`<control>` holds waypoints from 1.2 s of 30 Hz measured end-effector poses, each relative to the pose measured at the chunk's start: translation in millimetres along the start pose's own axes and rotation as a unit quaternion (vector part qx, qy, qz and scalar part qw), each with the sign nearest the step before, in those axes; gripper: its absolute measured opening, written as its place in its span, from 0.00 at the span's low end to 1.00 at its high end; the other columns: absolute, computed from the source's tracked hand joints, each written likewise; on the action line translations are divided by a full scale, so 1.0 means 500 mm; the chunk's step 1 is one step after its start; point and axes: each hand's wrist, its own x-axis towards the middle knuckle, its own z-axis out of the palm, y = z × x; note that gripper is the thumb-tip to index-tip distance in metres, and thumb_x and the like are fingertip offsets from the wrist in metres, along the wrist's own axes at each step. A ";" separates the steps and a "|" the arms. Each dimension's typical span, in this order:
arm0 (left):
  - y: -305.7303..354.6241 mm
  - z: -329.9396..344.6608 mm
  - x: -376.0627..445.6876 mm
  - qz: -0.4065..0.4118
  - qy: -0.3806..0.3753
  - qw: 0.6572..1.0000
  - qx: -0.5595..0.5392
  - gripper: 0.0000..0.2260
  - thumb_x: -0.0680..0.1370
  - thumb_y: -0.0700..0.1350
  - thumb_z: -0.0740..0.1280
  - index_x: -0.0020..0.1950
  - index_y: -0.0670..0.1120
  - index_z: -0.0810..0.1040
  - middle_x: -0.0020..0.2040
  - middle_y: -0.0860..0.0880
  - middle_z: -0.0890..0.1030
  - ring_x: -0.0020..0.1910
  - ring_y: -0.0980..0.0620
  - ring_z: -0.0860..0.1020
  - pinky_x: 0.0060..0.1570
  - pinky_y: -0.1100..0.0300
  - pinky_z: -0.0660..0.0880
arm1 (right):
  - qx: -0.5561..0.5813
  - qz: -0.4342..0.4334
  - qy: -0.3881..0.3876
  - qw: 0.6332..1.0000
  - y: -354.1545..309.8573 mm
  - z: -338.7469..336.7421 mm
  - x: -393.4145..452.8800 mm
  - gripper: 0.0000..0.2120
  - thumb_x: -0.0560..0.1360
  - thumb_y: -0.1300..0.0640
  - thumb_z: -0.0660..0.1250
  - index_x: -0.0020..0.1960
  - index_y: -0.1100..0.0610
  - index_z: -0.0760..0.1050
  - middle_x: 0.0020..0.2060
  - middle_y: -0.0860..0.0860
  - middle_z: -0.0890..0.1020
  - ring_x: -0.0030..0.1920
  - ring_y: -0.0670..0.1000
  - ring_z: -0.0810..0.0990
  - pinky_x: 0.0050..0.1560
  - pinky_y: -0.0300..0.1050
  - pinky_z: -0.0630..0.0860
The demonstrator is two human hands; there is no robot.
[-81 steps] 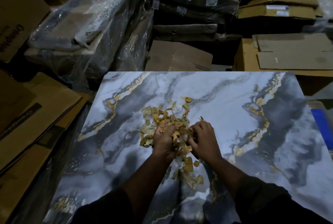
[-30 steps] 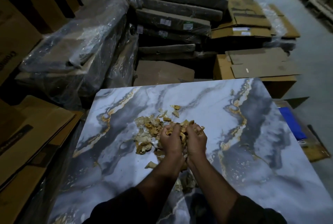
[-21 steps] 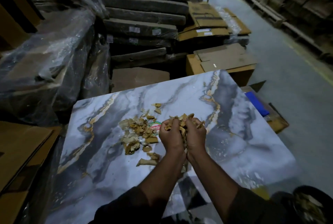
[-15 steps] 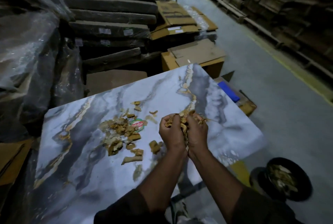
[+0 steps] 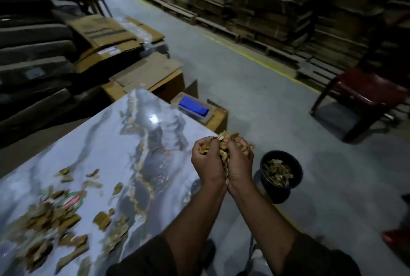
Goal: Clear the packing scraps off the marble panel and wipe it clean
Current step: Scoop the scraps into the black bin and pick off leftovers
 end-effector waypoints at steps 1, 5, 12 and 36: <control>-0.026 0.034 -0.004 -0.007 -0.016 1.000 0.010 0.05 0.76 0.36 0.70 0.45 0.45 0.80 0.41 0.46 0.83 0.40 0.49 0.81 0.44 0.54 0.80 | 0.003 -0.003 0.017 1.000 -0.006 -0.031 0.028 0.07 0.77 0.67 0.64 0.44 0.59 0.79 0.36 0.54 0.82 0.38 0.53 0.81 0.40 0.49 0.78; -0.146 0.188 -0.016 -0.047 -0.062 0.995 0.056 0.04 0.76 0.37 0.70 0.47 0.45 0.79 0.42 0.45 0.83 0.41 0.50 0.80 0.44 0.54 0.79 | 0.003 0.019 0.099 0.995 -0.024 -0.169 0.170 0.08 0.78 0.66 0.65 0.43 0.57 0.79 0.36 0.51 0.84 0.38 0.50 0.82 0.38 0.45 0.78; -0.433 0.473 0.019 -0.153 -0.086 0.976 0.129 0.08 0.78 0.43 0.73 0.47 0.40 0.77 0.37 0.46 0.79 0.36 0.49 0.76 0.38 0.54 0.74 | 0.028 0.133 0.236 0.962 0.013 -0.426 0.491 0.17 0.77 0.58 0.71 0.64 0.61 0.76 0.54 0.57 0.84 0.50 0.56 0.84 0.44 0.46 0.78; -1.272 0.599 0.334 -0.414 -0.092 0.886 0.188 0.23 0.82 0.55 0.56 0.59 0.39 0.81 0.55 0.34 0.84 0.54 0.36 0.83 0.57 0.42 0.80 | 0.065 0.353 0.237 0.903 0.538 -0.831 1.094 0.24 0.77 0.42 0.62 0.58 0.60 0.82 0.52 0.62 0.85 0.51 0.62 0.85 0.47 0.53 0.83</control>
